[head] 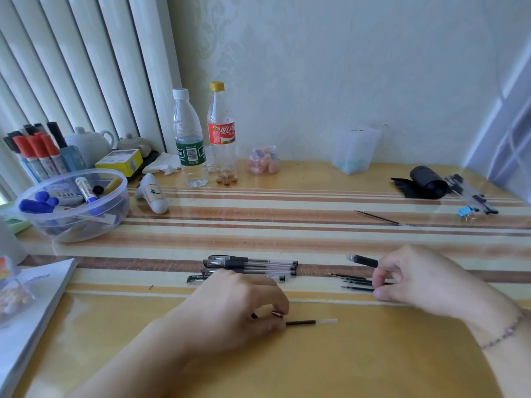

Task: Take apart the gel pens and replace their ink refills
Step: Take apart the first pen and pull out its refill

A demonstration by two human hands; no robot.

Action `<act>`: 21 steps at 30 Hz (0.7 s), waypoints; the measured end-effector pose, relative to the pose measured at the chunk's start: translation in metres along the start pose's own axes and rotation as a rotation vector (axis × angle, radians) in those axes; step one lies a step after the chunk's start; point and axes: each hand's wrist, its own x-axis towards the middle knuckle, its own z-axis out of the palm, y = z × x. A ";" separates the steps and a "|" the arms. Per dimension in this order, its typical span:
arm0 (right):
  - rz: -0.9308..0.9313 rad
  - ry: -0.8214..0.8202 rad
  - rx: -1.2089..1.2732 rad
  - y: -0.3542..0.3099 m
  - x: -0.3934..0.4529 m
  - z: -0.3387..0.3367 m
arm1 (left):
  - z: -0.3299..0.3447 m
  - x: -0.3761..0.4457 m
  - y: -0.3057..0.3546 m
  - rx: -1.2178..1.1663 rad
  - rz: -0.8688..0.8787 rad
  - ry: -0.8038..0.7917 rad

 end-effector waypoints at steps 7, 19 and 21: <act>-0.001 -0.021 -0.054 0.000 0.000 0.001 | -0.002 -0.001 0.001 -0.104 -0.045 0.071; -0.029 -0.099 -0.043 -0.001 -0.004 0.000 | 0.001 -0.001 -0.001 -0.239 -0.221 0.206; -0.015 -0.154 0.011 0.001 -0.005 -0.002 | -0.002 0.000 0.002 -0.203 -0.217 0.176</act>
